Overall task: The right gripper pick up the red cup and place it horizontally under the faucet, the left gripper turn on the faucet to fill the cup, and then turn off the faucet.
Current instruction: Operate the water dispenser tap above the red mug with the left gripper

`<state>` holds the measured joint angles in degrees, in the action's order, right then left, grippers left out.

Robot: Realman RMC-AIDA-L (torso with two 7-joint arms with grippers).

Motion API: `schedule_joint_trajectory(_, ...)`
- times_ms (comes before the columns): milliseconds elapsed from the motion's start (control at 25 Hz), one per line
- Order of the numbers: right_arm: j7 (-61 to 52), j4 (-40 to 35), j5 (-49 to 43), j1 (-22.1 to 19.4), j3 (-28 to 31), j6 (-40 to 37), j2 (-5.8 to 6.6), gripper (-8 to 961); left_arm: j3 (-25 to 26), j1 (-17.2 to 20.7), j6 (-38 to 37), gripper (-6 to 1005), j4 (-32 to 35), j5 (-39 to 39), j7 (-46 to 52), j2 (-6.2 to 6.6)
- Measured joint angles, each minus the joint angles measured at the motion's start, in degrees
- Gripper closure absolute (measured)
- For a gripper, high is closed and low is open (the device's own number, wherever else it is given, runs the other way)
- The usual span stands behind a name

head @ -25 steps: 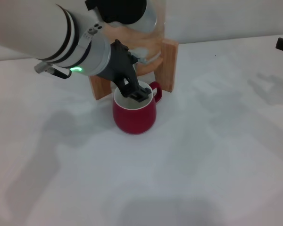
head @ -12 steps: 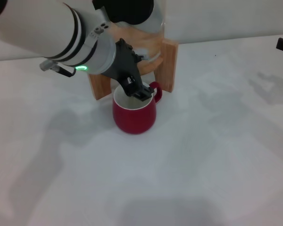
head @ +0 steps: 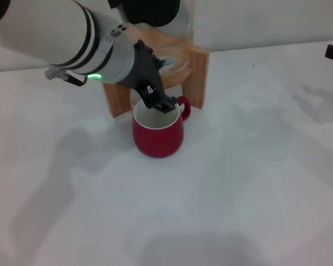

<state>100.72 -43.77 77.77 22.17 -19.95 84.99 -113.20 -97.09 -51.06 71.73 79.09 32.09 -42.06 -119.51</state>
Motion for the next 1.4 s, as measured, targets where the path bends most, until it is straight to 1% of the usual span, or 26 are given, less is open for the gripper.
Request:
schedule_joint_trajectory(560,0.0,0.08,0.1,-0.2,0.0,0.01,0.0,564,-0.25,0.0,-0.4,200,0.21,-0.62,0.36,-0.02)
schedule_joint_trajectory(1040,0.0,0.09,0.18,-0.29,0.0,0.01,0.05,564,-2.59,0.69,0.45,200,4.61,-1.02,1.52,-0.02)
schedule_joint_trajectory(1400,0.0,0.09,0.19,-0.26,0.0,-0.08,0.09,563,-3.82,0.71,-0.02,200,3.49,-0.65,1.41,-0.02)
